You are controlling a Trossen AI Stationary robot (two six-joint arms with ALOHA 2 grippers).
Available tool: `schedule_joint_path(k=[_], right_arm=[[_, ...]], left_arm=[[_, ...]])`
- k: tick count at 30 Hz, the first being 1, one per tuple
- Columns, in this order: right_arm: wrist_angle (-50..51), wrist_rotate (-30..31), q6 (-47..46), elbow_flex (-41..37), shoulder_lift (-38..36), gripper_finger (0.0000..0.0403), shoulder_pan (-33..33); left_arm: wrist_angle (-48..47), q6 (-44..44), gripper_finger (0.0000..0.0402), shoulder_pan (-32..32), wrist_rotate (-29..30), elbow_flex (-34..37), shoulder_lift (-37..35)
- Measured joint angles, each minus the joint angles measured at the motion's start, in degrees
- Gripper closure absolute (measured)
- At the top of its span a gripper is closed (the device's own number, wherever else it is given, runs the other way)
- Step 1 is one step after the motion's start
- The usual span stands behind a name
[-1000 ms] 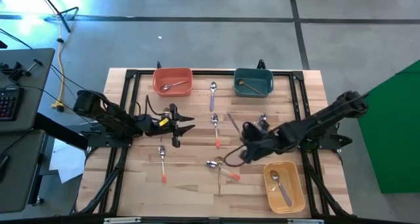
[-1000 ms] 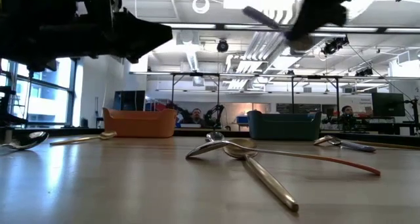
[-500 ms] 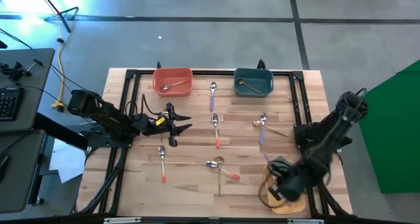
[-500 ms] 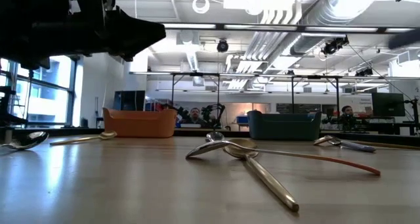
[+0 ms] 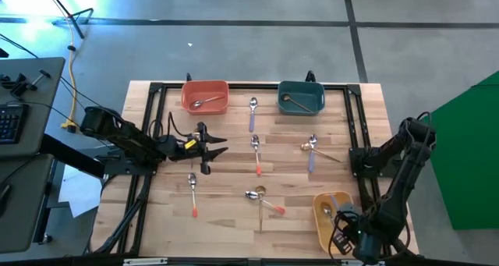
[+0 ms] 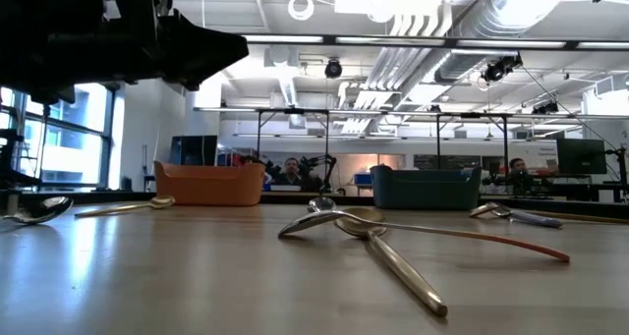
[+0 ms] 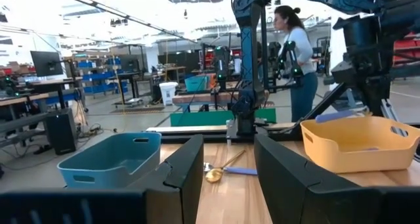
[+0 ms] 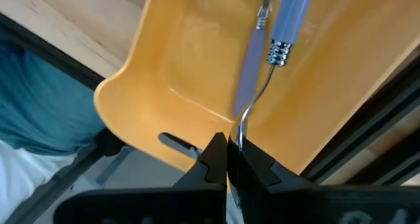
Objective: Sort silverware by color (type)
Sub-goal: Put the violet spoon into the yellow bin
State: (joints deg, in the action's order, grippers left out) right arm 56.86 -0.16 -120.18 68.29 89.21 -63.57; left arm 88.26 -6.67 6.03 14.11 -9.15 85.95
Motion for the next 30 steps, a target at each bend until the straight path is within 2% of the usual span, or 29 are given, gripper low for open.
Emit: schedule_joint_path(k=[18,25,30], right_arm=[[0.71,-2.32,0.64,-0.43,1.09,0.0402,1.45],[-3.75,-6.91,0.32,-4.76,1.22,0.0402,1.42],[-8.92,-7.00,0.59,-8.21,1.22,0.0402,1.44]], left_arm=[[0.05,-1.10,0.0275,0.01,-0.22,0.00,0.00],[0.16,-1.98,0.0275,0.01,-0.22,-0.02,0.00],[-0.10,-1.54,0.0275,0.01,-0.22,-0.02,0.00]])
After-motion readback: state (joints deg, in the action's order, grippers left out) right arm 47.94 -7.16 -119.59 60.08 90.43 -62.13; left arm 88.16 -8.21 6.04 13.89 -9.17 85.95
